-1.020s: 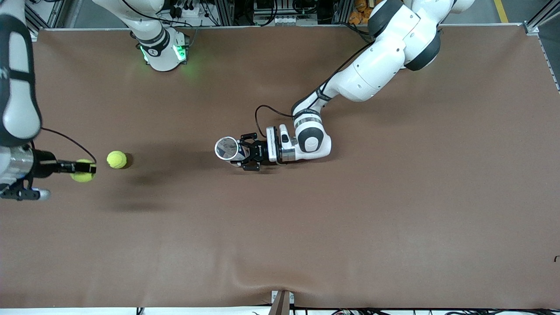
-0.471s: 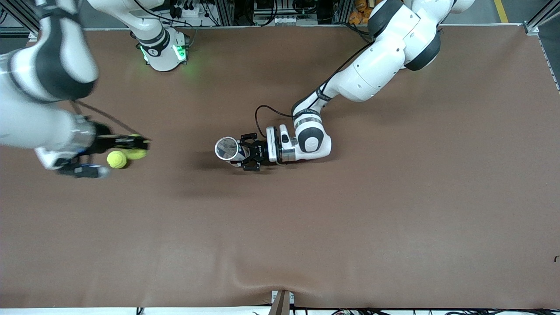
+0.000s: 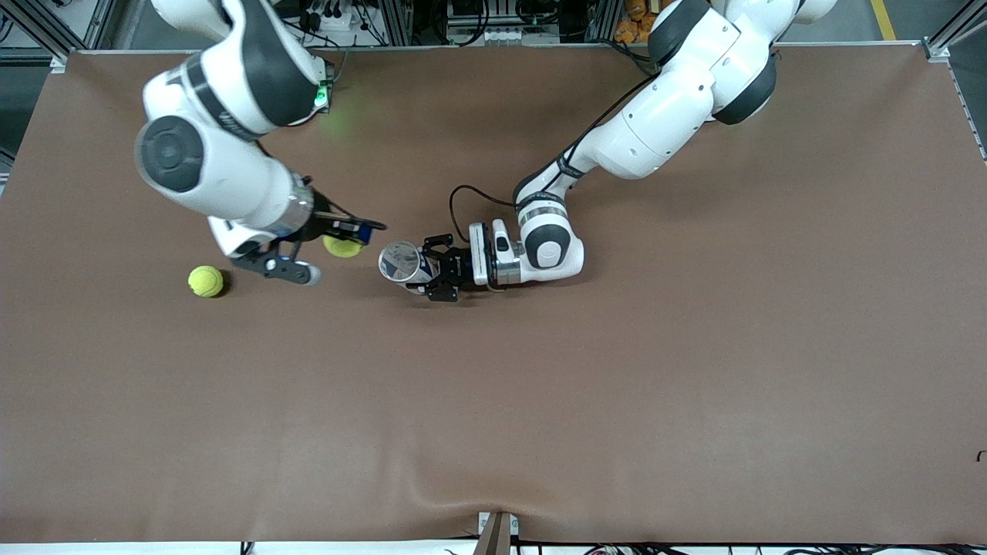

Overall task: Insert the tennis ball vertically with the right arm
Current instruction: 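Move the ball over the can opening and release it, then move the right gripper to the second ball and grasp it, then carry the second ball to the can opening with the right gripper, then release the second ball into the can and withdraw the right gripper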

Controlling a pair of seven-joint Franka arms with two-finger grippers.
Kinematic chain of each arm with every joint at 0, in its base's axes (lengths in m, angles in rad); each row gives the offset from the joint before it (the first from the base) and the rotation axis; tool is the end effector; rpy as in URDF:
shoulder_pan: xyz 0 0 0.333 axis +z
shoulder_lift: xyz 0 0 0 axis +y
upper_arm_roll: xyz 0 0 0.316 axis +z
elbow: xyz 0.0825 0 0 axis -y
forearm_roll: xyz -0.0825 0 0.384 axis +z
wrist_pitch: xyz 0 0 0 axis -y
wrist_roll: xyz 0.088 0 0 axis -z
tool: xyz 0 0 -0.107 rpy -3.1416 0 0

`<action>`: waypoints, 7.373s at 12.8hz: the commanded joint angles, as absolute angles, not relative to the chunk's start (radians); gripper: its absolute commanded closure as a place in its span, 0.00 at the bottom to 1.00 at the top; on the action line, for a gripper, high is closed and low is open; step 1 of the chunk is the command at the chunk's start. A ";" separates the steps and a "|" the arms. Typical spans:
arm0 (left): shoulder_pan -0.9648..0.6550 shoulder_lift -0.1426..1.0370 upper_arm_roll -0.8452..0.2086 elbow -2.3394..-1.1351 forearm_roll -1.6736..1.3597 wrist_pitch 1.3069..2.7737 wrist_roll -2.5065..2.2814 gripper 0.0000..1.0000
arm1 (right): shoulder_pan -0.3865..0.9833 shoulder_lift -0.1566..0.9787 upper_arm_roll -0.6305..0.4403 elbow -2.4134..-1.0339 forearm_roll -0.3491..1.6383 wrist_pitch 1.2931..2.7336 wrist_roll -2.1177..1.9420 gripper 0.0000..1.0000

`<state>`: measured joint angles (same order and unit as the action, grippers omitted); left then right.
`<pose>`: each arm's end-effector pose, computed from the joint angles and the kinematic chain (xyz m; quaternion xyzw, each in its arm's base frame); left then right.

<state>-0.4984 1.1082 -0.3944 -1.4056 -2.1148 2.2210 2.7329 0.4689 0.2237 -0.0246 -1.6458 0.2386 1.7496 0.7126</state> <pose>0.4791 -0.5422 0.0875 0.5361 -0.4486 0.5058 0.5054 0.5476 0.2854 0.4743 -0.9788 0.1604 0.1115 0.0621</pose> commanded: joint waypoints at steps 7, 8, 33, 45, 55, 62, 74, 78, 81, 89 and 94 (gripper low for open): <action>-0.508 1.118 -0.391 -1.397 -2.155 2.210 2.839 0.38 | 0.637 0.350 -0.041 -1.655 0.141 1.861 1.009 0.59; -0.508 1.118 -0.391 -1.397 -2.155 2.210 2.839 0.38 | 0.632 0.351 -0.041 -1.654 0.140 1.871 1.014 0.59; -0.508 1.120 -0.391 -1.399 -2.157 2.210 2.853 0.38 | 0.554 0.365 -0.048 -1.609 0.150 1.861 1.008 0.00; -0.514 1.118 -0.391 -1.401 -2.180 2.210 2.859 0.23 | -0.052 0.224 -0.048 -2.006 -0.025 1.997 0.182 0.00; -0.514 1.114 -0.391 -1.401 -2.180 2.210 2.859 0.23 | -0.163 0.379 -0.048 -2.143 -0.025 2.241 -0.015 0.00; -0.514 1.112 -0.391 -1.401 -2.180 2.210 2.861 0.23 | -0.169 0.420 -0.048 -2.137 -0.025 2.306 -0.015 0.00; -0.514 1.112 -0.391 -1.401 -2.180 2.210 2.861 0.24 | 0.004 0.390 -0.038 -1.642 0.027 1.668 0.207 0.49; -0.514 1.114 -0.391 -1.401 -2.178 2.210 2.861 0.24 | 0.152 0.382 -0.038 -1.496 0.151 1.574 0.406 0.49; -0.515 1.114 -0.391 -1.401 -2.180 2.210 2.861 0.24 | 0.274 0.380 -0.038 -1.471 0.222 1.585 0.621 0.49; -0.515 1.114 -0.391 -1.401 -2.180 2.210 2.861 0.24 | 0.505 0.411 -0.041 -1.480 0.209 1.726 0.989 0.49; -0.515 1.114 -0.391 -1.401 -2.180 2.210 2.869 0.24 | 0.537 0.459 -0.041 -1.488 0.213 1.727 1.017 0.49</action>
<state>-0.5104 1.1086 -0.3879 -1.4028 -2.1302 2.2186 2.7404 0.5061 0.4433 -0.0316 -1.4912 0.2089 1.7247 0.9827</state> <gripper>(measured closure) 0.242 0.330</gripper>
